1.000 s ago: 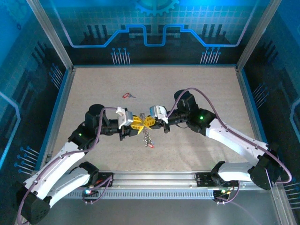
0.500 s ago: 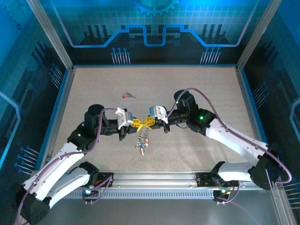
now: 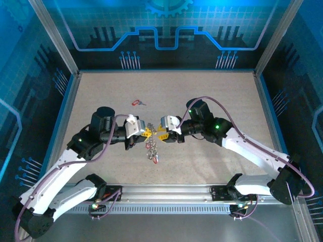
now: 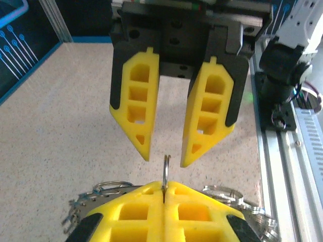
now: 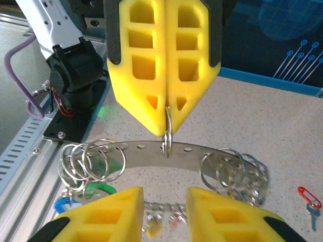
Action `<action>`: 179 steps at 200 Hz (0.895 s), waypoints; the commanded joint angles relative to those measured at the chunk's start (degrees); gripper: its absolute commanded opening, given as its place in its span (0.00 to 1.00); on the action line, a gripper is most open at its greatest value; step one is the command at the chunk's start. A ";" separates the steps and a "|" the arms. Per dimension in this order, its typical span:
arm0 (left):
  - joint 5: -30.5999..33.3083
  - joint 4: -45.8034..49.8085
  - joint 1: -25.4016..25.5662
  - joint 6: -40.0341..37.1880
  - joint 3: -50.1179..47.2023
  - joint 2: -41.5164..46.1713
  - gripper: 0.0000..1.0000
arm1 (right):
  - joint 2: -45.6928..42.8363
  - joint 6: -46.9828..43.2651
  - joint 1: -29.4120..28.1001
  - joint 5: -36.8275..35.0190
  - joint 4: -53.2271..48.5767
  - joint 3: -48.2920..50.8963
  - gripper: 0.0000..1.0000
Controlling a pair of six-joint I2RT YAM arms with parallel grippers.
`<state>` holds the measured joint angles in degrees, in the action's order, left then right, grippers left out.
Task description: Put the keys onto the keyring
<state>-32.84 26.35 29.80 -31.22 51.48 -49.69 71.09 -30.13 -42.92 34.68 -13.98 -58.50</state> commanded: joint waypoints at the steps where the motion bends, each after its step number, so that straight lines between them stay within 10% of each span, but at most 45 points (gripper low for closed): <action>1: 2.31 6.20 1.37 -5.41 4.33 -1.12 0.00 | -0.08 -1.12 -0.26 0.84 -1.97 -1.70 0.29; 179: 2.56 9.25 3.58 -6.22 8.55 -5.50 0.00 | 1.60 1.10 -3.37 2.39 3.40 0.13 0.20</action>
<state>-29.32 36.40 32.86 -36.42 57.71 -55.18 72.23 -30.00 -45.43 35.59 -12.36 -58.61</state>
